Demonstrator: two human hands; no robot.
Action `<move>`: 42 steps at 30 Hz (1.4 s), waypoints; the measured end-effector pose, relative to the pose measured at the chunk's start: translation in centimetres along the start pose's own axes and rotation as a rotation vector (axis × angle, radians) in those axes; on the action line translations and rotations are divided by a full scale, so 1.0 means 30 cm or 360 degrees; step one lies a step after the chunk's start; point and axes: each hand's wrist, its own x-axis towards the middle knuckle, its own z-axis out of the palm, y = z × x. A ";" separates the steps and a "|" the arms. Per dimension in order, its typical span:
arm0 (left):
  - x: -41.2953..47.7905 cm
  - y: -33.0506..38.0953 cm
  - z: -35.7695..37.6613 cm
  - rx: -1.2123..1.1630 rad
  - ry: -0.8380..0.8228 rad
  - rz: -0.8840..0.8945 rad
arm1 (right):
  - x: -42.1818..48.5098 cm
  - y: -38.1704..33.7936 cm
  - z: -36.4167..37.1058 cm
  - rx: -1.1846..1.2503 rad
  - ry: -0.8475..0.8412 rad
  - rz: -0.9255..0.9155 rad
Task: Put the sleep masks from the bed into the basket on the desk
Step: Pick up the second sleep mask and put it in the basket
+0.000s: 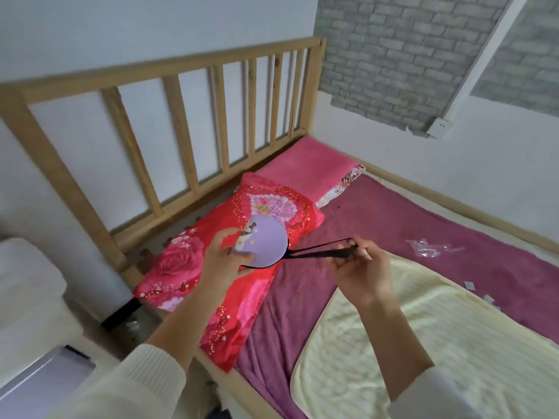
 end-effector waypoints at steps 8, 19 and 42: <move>-0.186 0.060 -0.223 0.0738 0.0057 0.0317 | -0.002 0.171 0.183 -0.2016 -0.0093 -0.0695; -0.348 0.168 -0.733 0.0582 0.0633 0.0381 | -0.160 0.536 0.435 -0.1942 -0.1616 0.0850; -0.635 0.174 -1.308 0.0398 0.0845 0.0447 | -0.335 1.246 0.767 -0.2673 -0.1249 -0.0755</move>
